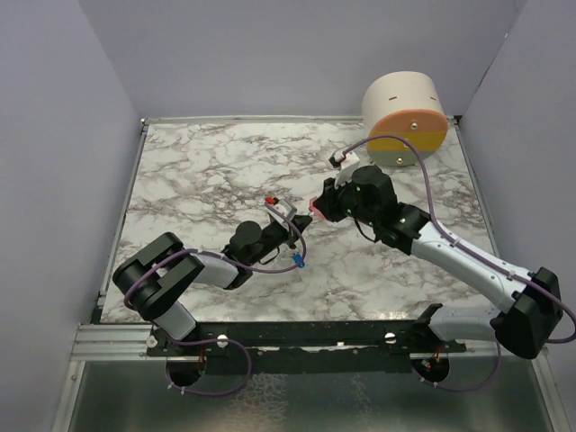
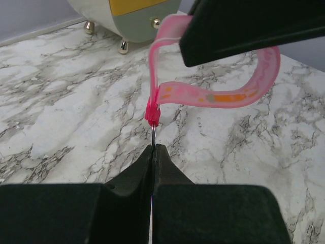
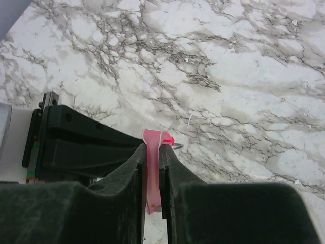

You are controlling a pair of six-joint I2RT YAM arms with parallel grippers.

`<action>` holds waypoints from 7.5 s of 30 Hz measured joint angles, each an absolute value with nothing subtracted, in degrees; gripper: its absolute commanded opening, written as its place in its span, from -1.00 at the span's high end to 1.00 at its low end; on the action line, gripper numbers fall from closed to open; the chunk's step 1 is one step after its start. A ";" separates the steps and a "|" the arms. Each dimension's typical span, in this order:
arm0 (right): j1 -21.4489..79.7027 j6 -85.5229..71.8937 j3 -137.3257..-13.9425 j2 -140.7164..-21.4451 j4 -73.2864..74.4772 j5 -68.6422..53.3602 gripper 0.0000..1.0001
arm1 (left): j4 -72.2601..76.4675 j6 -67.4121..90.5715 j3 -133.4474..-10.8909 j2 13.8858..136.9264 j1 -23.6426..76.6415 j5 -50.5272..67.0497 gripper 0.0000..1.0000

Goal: Put the keys on the keyring

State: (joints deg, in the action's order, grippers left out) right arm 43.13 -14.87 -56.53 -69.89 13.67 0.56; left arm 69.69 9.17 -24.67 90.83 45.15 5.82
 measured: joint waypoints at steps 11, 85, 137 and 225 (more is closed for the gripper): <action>43.13 -14.55 -66.59 -80.25 13.50 4.12 -0.09 | 66.70 12.38 -23.97 90.52 45.15 10.26 1.00; 43.18 -15.25 -40.64 -56.03 3.09 -0.60 0.43 | 48.36 47.11 -40.91 87.66 32.86 51.29 1.00; 43.18 -21.17 -70.63 -96.05 22.74 24.88 0.68 | 37.85 41.15 -29.87 74.89 27.88 27.49 -0.34; 41.89 -10.96 -62.70 -79.35 14.02 8.23 0.88 | 26.04 26.98 -27.16 63.51 27.70 13.21 -0.21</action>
